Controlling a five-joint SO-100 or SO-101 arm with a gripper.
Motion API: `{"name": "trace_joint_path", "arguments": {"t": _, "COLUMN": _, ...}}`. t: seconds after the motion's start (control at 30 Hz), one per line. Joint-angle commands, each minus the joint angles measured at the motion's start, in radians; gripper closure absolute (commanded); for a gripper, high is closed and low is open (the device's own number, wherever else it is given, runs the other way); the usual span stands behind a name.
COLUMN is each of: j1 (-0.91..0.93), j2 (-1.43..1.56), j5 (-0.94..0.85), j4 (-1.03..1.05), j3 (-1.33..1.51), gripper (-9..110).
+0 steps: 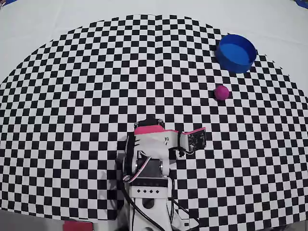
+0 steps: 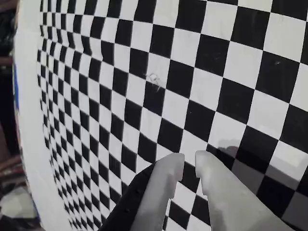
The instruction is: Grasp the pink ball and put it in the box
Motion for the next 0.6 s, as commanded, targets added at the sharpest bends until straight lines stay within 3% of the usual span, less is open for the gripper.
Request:
{"name": "trace_joint_path", "arguments": {"t": 0.0, "j1": 0.002, "j2": 0.017, "j5": 0.002, "j4": 0.003, "j3": -0.008, "gripper": 101}}
{"name": "trace_joint_path", "arguments": {"t": 0.57, "j1": 0.003, "j2": -0.055, "j5": -0.005, "j4": -0.466, "j3": -0.005, "gripper": 101}}
